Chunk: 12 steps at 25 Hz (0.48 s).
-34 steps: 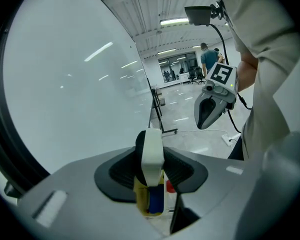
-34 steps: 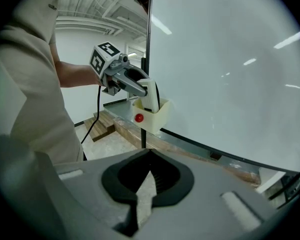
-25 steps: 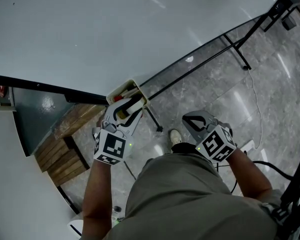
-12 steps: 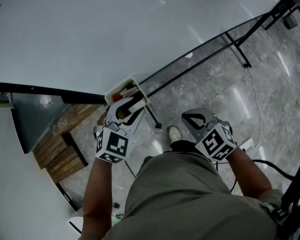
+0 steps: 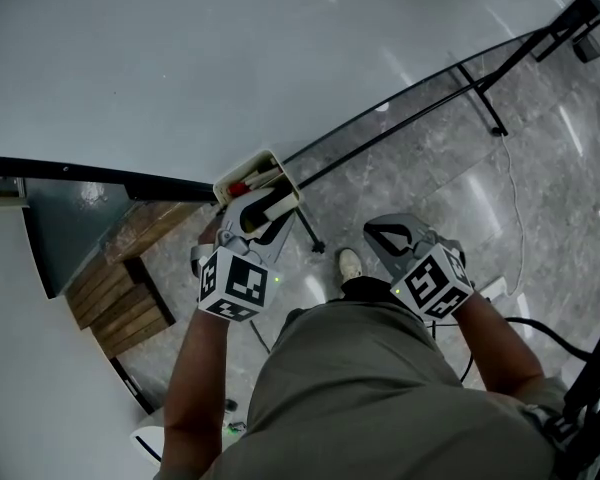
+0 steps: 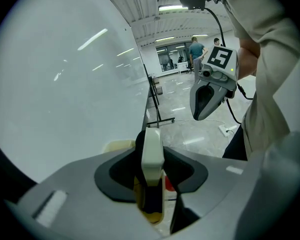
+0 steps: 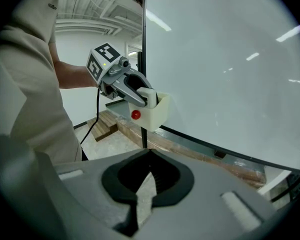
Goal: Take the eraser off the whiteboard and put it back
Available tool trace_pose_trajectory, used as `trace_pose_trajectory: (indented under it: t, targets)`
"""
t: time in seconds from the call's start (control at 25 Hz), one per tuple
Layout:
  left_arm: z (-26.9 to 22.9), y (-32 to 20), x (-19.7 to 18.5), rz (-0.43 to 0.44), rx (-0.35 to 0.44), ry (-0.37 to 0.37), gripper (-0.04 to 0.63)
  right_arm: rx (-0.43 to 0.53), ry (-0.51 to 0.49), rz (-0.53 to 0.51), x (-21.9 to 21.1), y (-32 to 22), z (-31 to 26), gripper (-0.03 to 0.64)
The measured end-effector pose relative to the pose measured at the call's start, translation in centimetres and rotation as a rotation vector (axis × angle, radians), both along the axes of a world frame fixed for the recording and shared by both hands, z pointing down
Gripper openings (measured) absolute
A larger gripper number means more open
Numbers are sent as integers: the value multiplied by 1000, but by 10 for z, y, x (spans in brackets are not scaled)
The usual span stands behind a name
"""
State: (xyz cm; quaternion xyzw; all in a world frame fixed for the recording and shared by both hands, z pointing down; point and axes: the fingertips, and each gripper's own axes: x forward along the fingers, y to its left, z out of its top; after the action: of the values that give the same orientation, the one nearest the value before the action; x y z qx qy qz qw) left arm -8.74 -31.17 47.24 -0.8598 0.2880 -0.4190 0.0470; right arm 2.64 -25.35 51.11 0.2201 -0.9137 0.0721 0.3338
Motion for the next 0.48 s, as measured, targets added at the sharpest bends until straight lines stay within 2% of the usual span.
trace_pose_trajectory:
  t: [0.24, 0.48]
  targets:
    - [2, -2, 2, -8, -2, -29, 160, 0, 0, -2, 1, 1, 0, 2]
    - [0, -3, 0, -25, 3, -12, 175, -2, 4, -6, 1, 2, -1, 2]
